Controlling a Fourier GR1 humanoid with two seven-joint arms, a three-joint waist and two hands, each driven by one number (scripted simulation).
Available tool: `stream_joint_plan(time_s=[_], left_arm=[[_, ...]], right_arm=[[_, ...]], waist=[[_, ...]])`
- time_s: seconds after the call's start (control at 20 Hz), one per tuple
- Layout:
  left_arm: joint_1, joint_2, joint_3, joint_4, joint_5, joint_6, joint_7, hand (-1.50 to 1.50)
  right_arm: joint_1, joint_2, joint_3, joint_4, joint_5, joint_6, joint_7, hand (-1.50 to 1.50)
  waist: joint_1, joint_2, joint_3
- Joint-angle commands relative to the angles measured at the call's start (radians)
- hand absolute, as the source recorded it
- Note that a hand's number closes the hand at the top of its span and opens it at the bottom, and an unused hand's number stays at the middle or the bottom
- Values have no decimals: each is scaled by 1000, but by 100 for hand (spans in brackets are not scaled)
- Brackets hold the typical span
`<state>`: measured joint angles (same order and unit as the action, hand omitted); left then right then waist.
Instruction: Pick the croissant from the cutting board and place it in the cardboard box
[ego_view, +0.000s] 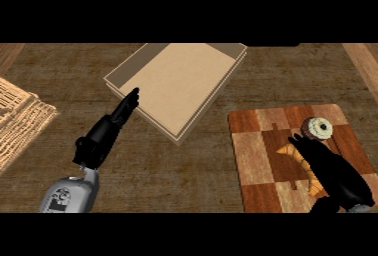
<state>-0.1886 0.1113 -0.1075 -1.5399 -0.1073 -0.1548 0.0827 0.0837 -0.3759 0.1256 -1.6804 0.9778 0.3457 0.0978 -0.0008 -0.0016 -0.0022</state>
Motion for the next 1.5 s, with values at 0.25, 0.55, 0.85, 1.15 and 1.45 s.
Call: stream_joint_plan(time_s=[0.25, 0.55, 0.85, 1.15, 1.45], left_arm=[[55, -18, -17, -83, -31, -11, 35, 0], [38, -39, -8, -19, -56, 7, -18, 0], [-32, -22, -11, -39, -15, -54, 30, 0], [-24, -39, -20, 8, -46, -24, -4, 0], [-39, -25, 18, -36, -12, -40, 68, 0]], right_arm=[[-38, 26, -30, 177, 66, -83, -84, 150], [-52, 15, -17, 160, 116, -85, -110, 150], [-249, -2, 220, 129, 126, -16, -380, 150], [-499, 53, 327, 241, 123, -91, -647, 150], [-645, 145, 216, 368, 65, -195, -746, 150]], waist=[[3, 1, 2], [0, 1, 2], [79, 12, 4], [68, 16, 4], [19, 4, 3]])
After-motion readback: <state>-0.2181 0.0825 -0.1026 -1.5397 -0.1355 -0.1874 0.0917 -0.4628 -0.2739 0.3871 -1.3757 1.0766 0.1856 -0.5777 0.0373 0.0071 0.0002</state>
